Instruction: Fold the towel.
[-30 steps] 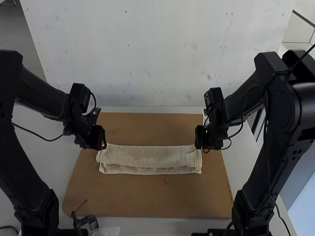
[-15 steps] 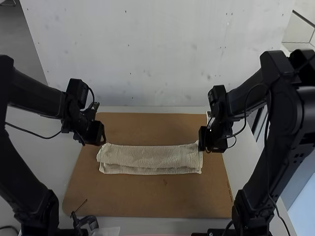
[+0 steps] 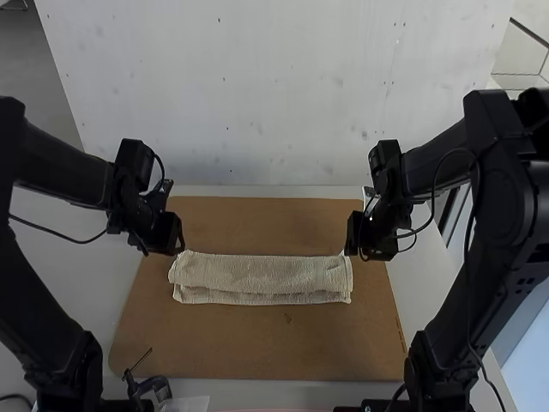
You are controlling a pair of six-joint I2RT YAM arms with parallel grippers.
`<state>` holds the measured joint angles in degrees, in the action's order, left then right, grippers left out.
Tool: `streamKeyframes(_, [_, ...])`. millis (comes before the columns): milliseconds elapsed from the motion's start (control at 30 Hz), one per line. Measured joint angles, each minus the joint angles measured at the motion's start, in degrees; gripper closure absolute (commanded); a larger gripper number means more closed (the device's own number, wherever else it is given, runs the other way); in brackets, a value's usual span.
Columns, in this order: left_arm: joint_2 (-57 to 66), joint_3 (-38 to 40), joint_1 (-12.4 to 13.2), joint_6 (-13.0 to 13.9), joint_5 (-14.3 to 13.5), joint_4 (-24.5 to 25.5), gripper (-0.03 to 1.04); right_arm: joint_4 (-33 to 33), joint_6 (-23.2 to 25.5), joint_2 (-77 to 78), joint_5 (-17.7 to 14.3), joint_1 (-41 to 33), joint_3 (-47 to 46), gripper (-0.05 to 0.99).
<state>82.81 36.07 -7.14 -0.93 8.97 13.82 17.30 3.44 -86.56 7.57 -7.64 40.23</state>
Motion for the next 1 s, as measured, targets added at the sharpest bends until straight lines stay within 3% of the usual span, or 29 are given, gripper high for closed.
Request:
streamKeyframes(500, [0.00,-0.76,0.70,0.00,0.02,-0.39,0.51,6.38,0.48,-1.03,4.00,-0.02,0.02,0.37])
streamKeyframes(600, [-0.02,-0.74,1.20,0.00,0.02,-0.39,0.45,6.23,0.48,-1.03,4.68,0.00,0.00,0.37])
streamKeyframes(833, [-4.02,-1.11,2.43,0.02,0.02,-0.98,0.42,3.19,1.29,-4.44,6.43,-0.02,0.00,0.37])
streamKeyframes(1000, [-8.09,-1.14,4.66,0.02,0.04,-1.44,0.39,-0.33,2.38,-7.04,6.60,-0.02,-0.02,0.38])
